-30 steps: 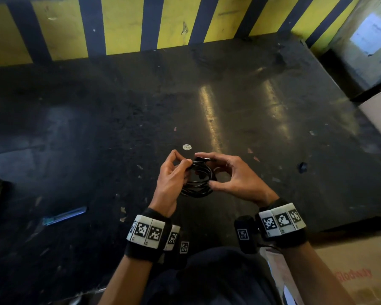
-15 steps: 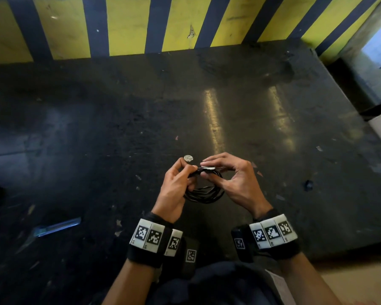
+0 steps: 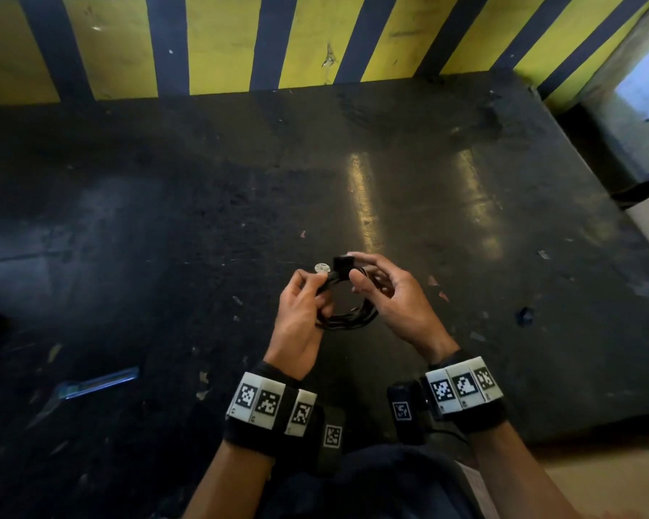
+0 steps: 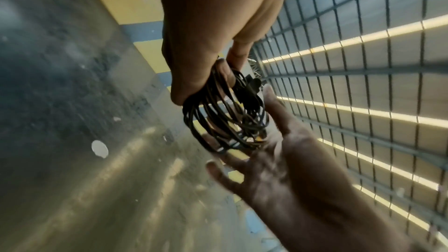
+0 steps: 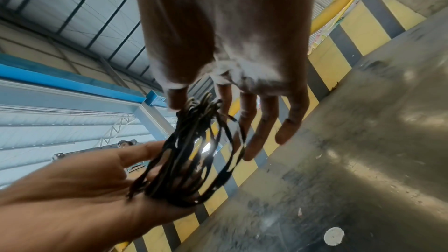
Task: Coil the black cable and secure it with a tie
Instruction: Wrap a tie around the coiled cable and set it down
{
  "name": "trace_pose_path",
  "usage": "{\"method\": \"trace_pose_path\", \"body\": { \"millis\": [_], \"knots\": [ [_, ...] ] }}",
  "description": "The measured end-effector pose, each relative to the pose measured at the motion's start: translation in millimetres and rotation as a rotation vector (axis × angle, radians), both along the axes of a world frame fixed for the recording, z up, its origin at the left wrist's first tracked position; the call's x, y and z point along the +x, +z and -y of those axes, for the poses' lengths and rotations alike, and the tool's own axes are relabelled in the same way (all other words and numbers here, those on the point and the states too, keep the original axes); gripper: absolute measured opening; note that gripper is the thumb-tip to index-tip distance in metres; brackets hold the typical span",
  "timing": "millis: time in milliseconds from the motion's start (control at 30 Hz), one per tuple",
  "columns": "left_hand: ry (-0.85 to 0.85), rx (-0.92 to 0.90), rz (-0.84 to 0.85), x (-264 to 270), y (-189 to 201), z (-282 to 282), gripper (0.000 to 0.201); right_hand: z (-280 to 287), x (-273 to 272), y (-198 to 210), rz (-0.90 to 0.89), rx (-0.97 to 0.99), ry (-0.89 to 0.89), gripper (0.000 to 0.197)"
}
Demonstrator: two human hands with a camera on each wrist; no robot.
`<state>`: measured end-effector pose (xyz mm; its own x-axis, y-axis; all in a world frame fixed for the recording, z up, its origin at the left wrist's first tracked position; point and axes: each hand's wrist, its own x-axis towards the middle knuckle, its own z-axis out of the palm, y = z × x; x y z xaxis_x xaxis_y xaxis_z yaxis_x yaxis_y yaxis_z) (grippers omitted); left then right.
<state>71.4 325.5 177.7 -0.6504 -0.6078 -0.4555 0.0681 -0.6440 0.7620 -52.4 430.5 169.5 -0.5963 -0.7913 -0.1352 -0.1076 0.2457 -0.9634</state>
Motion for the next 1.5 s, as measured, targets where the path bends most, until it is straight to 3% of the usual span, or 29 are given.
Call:
{"method": "trace_pose_path", "body": {
  "millis": [100, 233, 300, 433, 533, 666, 833, 966, 1066, 1133, 1233, 1400, 1500],
  "knots": [
    [0.103, 0.109, -0.136, 2, 6, 8, 0.028, -5, 4, 4, 0.165, 0.079, 0.023, 0.043],
    [0.136, 0.108, -0.256, 5, 13, 9, 0.026, -8, 13, 10, 0.239, -0.006, -0.054, 0.014],
    [0.122, 0.083, -0.263, 8, 13, 6, 0.02, -8, 13, 15, 0.248, -0.056, -0.118, 0.013],
    [0.057, -0.239, -0.118, 17, 8, -2, 0.03, -7, 14, 27, 0.341, -0.169, -0.266, 0.024],
    [-0.066, -0.521, 0.015, 24, 4, -7, 0.022, -6, 14, 28, 0.283, -0.219, -0.318, 0.03],
    [-0.212, -0.681, 0.105, 35, -7, -9, 0.018, -15, 20, 22, 0.203, -0.284, -0.252, 0.039],
    [-0.391, -0.787, 0.178, 41, -8, -3, 0.035, -31, 17, 16, -0.065, -0.316, -0.261, 0.038],
    [-0.463, -0.808, 0.112, 43, -1, 6, 0.07, -39, 16, 15, -0.137, -0.282, -0.248, 0.034],
    [-0.508, -0.893, 0.087, 34, 5, 1, 0.057, -53, 15, 11, -0.228, -0.232, -0.243, 0.032],
    [-0.413, -1.018, 0.129, 25, 6, -2, 0.045, -59, 13, 10, -0.21, -0.223, -0.234, 0.03],
    [-0.375, -1.166, 0.172, 12, 1, -9, 0.046, -70, 5, 7, -0.204, -0.197, -0.236, 0.03],
    [-0.441, -1.069, 0.08, -4, -5, -23, 0.051, -95, -11, -4, -0.139, -0.158, -0.272, 0.028],
    [-0.461, -1.183, 0.109, -16, -15, -34, 0.036, -107, -14, -13, -0.123, -0.108, -0.278, 0.026]
  ]
}}
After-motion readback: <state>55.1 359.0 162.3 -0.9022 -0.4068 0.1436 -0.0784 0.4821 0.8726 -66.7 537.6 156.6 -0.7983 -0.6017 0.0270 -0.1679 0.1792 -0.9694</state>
